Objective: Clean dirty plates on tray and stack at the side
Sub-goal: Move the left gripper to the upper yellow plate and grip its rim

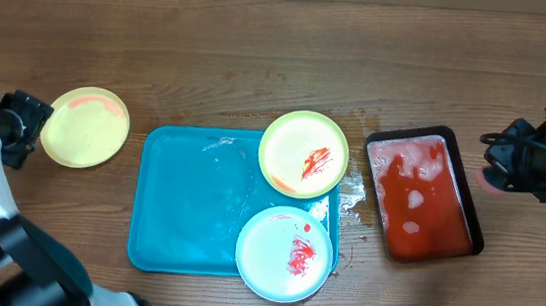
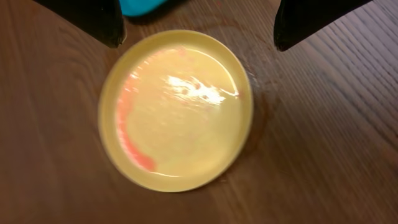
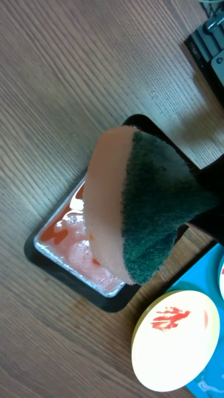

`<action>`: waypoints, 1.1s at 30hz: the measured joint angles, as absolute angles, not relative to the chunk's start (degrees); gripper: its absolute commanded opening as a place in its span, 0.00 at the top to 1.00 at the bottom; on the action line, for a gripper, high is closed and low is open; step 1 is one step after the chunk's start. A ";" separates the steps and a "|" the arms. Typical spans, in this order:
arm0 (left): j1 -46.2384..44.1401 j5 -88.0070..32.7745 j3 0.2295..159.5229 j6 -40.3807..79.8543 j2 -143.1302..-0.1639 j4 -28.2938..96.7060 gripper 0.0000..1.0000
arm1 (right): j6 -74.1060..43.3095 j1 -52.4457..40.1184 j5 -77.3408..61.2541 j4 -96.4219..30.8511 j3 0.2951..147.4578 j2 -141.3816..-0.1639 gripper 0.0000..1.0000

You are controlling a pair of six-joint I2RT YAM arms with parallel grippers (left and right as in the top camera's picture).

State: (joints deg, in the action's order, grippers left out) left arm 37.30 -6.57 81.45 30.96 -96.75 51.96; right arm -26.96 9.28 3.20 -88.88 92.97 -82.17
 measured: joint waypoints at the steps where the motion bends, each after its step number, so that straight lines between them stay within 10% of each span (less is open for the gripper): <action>1: 35.92 -6.57 81.45 30.09 -94.87 52.49 0.22 | -26.89 9.28 3.20 -88.58 92.97 -82.19 0.96; 5: 27.55 -6.63 81.47 25.91 -91.59 54.87 0.21 | -26.89 9.28 3.20 -88.07 92.97 -82.19 0.96; 8: 18.76 -6.79 81.45 22.22 -91.74 55.72 0.00 | -26.28 9.28 3.22 -88.03 92.97 -82.19 0.96; 15: 2.42 -6.66 81.38 17.93 -91.98 48.64 0.07 | -25.43 9.28 3.16 -89.49 92.97 -82.19 0.96; 33: -0.08 -10.68 81.36 11.68 -92.88 48.03 0.08 | -25.43 9.28 3.20 -90.02 92.97 -82.19 0.96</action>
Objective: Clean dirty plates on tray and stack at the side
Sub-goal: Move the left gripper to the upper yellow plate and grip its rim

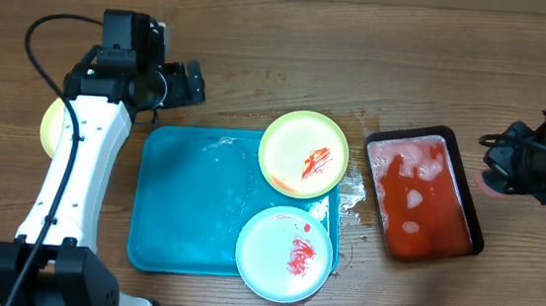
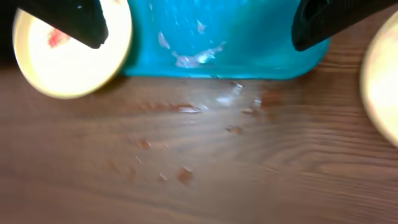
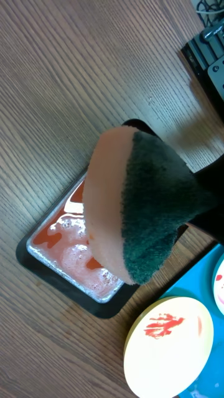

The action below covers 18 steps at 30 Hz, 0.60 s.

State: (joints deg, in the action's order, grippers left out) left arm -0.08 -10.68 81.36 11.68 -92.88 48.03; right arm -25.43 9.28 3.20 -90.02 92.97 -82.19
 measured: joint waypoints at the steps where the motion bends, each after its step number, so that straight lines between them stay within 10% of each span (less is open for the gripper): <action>1: -0.32 -12.25 81.36 10.15 -93.54 48.64 0.11 | -25.39 9.28 3.20 -90.06 92.97 -82.19 0.96; 4: -2.48 -15.31 81.36 6.96 -96.53 50.30 0.30 | -25.41 9.28 3.20 -90.04 92.97 -82.19 0.96; 6: -4.95 -16.60 81.36 5.50 -99.39 50.92 0.07 | -25.41 9.28 3.20 -90.04 92.97 -82.19 0.96; 10: -10.35 -18.13 81.34 4.47 -106.17 50.68 0.55 | -25.41 9.28 3.20 -90.06 92.97 -82.19 0.96; 18: -18.48 -17.69 81.34 3.53 -115.04 49.54 0.36 | -24.67 9.28 3.20 -90.28 92.97 -82.19 0.96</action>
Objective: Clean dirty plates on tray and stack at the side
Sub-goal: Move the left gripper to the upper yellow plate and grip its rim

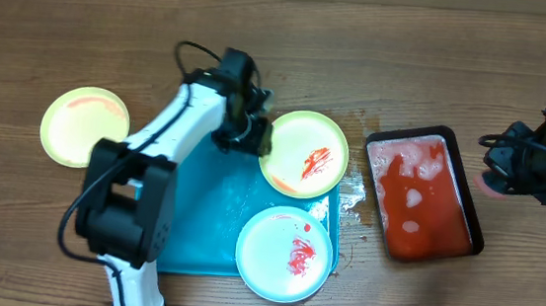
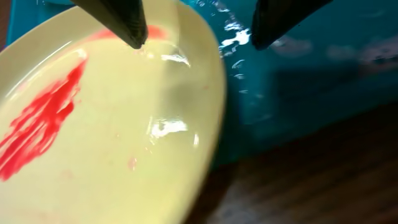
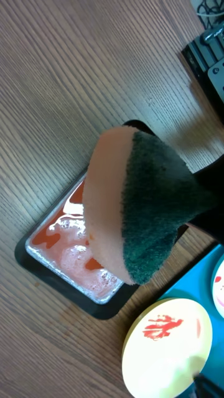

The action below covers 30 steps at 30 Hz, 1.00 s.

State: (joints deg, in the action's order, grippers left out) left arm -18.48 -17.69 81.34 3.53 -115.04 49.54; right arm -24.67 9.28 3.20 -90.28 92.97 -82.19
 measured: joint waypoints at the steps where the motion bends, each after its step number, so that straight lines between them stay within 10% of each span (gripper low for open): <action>1: -19.33 -17.37 81.34 3.88 -115.52 49.56 0.36 | -24.56 9.28 3.20 -90.41 92.97 -82.19 0.96; 6: -21.28 -16.84 81.34 6.13 -116.18 49.82 0.51 | -24.12 9.28 3.20 -90.72 92.97 -82.19 0.96; 19: -21.28 -16.27 81.34 8.93 -116.18 50.78 0.00 | -23.92 9.28 3.18 -91.09 92.97 -82.19 0.96; 26: -21.28 -15.40 80.93 9.06 -116.18 48.10 0.00 | -23.90 9.28 3.18 -91.33 92.97 -82.19 0.96; 28: -21.28 -15.22 79.96 9.13 -116.16 46.76 0.25 | -23.94 9.28 3.20 -91.35 92.97 -82.19 0.96; 30: -21.28 -14.98 79.31 9.89 -116.11 45.65 0.27 | -23.88 9.28 3.20 -91.39 92.97 -82.19 0.96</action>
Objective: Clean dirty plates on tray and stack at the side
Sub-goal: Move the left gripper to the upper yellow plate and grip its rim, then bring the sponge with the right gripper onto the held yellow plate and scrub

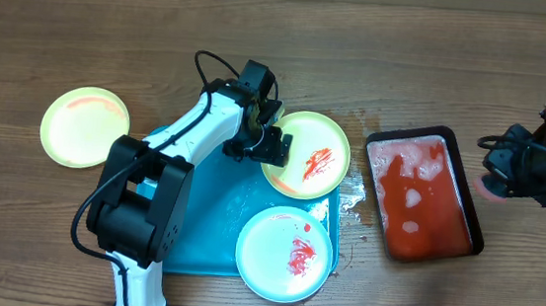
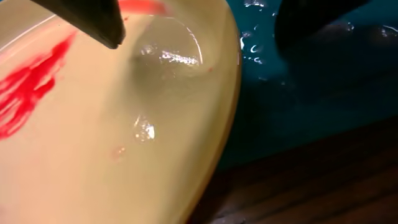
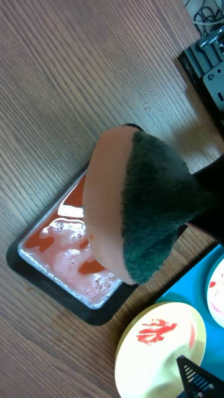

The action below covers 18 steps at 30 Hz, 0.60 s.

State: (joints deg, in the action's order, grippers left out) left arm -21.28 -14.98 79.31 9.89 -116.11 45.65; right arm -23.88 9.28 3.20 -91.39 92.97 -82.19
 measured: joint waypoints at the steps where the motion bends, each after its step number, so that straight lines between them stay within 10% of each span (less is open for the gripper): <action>1: -21.26 -14.94 78.98 10.24 -116.11 45.47 0.30 | -23.88 9.28 3.20 -91.39 92.97 -82.19 0.96; 6: -21.23 -14.74 78.00 11.60 -115.92 45.34 0.81 | -23.90 9.28 3.20 -91.37 92.97 -82.19 0.96; 9: -21.23 -14.76 77.12 11.97 -115.94 45.45 0.96 | -23.90 9.28 3.20 -91.59 92.97 -82.19 0.96; 18: -21.17 -14.85 76.97 15.14 -115.83 45.82 0.96 | -23.90 9.28 3.20 -92.01 92.97 -82.21 0.96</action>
